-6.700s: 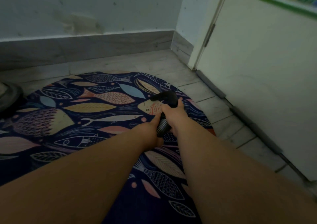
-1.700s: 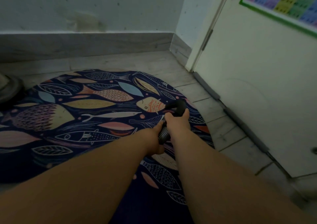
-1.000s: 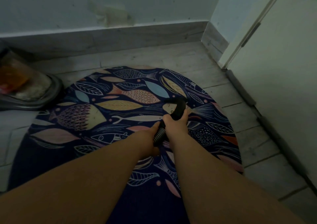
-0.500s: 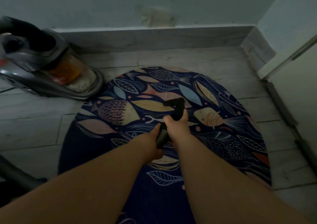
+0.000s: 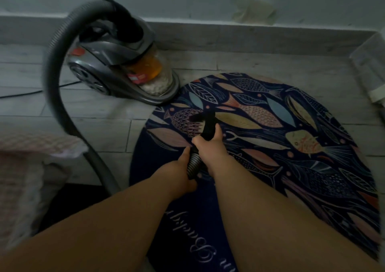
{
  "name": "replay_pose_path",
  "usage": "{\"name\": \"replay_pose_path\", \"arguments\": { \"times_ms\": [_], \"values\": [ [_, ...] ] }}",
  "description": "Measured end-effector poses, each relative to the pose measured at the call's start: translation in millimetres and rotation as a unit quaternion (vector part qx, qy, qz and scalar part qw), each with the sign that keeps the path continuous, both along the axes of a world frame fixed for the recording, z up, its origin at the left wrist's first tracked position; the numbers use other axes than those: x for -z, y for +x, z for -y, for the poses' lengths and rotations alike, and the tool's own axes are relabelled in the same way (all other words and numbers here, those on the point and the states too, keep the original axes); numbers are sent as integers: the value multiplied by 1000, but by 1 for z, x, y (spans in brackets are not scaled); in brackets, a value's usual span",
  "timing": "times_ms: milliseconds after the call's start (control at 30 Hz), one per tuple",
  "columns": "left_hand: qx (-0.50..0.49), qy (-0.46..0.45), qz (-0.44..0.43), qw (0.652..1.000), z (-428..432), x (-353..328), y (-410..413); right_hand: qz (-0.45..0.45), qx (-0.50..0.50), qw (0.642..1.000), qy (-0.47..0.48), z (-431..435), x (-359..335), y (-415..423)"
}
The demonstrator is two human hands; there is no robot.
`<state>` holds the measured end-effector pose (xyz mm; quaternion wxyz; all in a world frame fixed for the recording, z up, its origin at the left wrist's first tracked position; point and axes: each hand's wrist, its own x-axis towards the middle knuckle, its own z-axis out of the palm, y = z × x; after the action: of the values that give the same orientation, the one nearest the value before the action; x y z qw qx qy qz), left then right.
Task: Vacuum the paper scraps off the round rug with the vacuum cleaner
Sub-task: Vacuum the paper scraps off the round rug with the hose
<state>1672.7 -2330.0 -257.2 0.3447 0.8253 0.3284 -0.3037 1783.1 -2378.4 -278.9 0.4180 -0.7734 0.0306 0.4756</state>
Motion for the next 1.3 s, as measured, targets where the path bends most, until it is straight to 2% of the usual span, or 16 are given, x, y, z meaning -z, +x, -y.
{"name": "replay_pose_path", "arguments": {
  "times_ms": [300, 533, 800, 1300],
  "values": [
    [-16, -38, 19, 999, -17, 1, -43, -11, -25, 1000, -13, -20, -8, -40],
    [-4, -16, 29, 999, 0, 17, -50, 0, -27, 1000, 11, -2, 8, -42],
    [34, -15, 9, 999, 57, 29, -30, 19, -45, 999, 17, 63, 19, -27],
    [144, -63, -1, 988, 226, 25, 72, 27, 83, 996, -8, 257, 7, 55]
  ]
}}
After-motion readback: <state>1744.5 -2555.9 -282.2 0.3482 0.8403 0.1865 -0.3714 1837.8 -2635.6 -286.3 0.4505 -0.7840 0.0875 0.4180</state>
